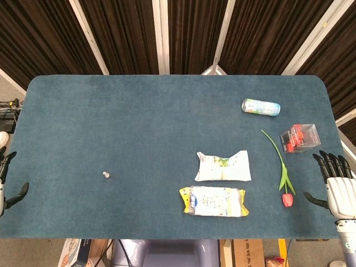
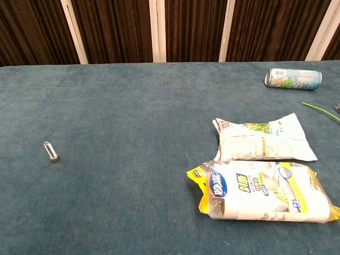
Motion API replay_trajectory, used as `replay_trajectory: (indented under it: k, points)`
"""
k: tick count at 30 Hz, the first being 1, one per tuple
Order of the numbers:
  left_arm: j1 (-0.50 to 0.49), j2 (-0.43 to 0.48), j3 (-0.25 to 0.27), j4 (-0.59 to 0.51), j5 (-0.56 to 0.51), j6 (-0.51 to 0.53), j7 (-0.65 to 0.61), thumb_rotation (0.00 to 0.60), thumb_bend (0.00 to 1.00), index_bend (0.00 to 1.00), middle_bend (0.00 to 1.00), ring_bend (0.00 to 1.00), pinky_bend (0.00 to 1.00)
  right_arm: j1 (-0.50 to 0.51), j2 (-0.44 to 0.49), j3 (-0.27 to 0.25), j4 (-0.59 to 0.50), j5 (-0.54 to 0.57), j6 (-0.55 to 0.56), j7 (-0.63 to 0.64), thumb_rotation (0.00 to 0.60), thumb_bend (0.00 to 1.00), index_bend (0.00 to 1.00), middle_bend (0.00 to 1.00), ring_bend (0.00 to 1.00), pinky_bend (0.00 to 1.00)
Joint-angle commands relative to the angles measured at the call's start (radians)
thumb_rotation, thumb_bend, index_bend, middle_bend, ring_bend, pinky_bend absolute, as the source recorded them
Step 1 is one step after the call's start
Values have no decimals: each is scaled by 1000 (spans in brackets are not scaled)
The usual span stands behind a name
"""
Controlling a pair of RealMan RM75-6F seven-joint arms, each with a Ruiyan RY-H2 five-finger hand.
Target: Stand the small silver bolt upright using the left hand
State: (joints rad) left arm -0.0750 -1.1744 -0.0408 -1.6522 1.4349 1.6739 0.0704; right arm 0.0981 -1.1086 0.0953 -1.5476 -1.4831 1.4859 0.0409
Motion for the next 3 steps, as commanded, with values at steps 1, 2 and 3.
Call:
replay_trajectory:
  k: [1, 2, 3]
  points:
    - [7, 14, 0, -17, -10, -11, 4, 600, 421, 130, 7, 0, 0, -4, 6, 4, -1, 0, 9, 14, 600, 104, 118, 95, 67, 0]
    - [9, 16, -4, -20, -7, -8, -1, 600, 422, 130, 7, 0, 0, -4, 9, 4, -1, 1, 9, 18, 600, 104, 118, 95, 67, 0]
    - [11, 17, -5, -20, -4, -8, -2, 600, 422, 130, 7, 0, 0, -5, 11, 4, -1, 1, 10, 21, 600, 104, 117, 95, 67, 0]
